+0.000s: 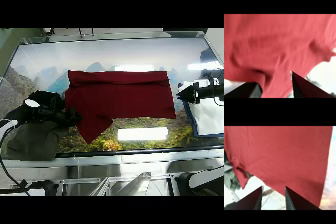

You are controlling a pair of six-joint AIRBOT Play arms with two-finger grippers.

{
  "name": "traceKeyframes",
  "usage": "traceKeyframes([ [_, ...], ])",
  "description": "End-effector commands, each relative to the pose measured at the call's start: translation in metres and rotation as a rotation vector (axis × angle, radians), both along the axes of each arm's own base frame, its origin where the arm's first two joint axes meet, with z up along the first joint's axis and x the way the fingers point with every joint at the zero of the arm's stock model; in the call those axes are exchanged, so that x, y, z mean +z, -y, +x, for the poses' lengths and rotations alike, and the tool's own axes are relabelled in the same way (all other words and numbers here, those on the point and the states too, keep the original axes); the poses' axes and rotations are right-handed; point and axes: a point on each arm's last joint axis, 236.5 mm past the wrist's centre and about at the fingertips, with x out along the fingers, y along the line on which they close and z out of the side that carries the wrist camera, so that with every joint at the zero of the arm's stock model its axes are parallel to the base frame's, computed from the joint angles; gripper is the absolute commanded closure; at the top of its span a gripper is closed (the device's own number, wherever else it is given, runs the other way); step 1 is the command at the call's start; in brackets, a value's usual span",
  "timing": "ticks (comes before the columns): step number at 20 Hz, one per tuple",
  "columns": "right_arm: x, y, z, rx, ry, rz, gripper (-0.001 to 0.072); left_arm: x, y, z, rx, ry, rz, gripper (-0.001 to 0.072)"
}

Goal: Fold the shirts.

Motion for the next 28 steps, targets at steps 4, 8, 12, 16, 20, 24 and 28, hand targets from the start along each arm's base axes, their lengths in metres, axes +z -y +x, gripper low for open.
traceKeyframes([
  [4,-0.037,0.015,-0.026,0.029,-0.126,-0.126,0.037,0.009,-0.01,-0.024,-0.026,0.016,-0.017,0.0574],
  [8,-0.07,0.015,-0.038,-0.02,-0.183,-0.154,0.037,0.011,-0.001,-0.009,-0.025,0.095,-0.023,0.068],
  [12,-0.083,0.021,-0.044,-0.031,-0.217,-0.195,0.037,0.013,-0.005,-0.012,-0.021,0.08,-0.037,0.0679],
  [16,-0.089,0.031,-0.049,-0.062,-0.251,-0.203,0.037,0.017,-0.017,-0.014,0.01,0.054,-0.062,0.068],
  [20,-0.092,0.029,-0.055,-0.066,-0.268,-0.187,0.037,0.017,-0.021,-0.013,0.019,0.054,-0.064,0.068],
  [24,-0.11,0.001,-0.075,-0.014,-0.339,-0.135,0.0397,0.016,-0.013,-0.014,-0.008,0.062,-0.06,0.068],
  [28,-0.099,-0.024,-0.07,0.026,-0.319,-0.062,0.0419,0.018,-0.011,-0.016,-0.009,0.055,-0.074,0.068],
])
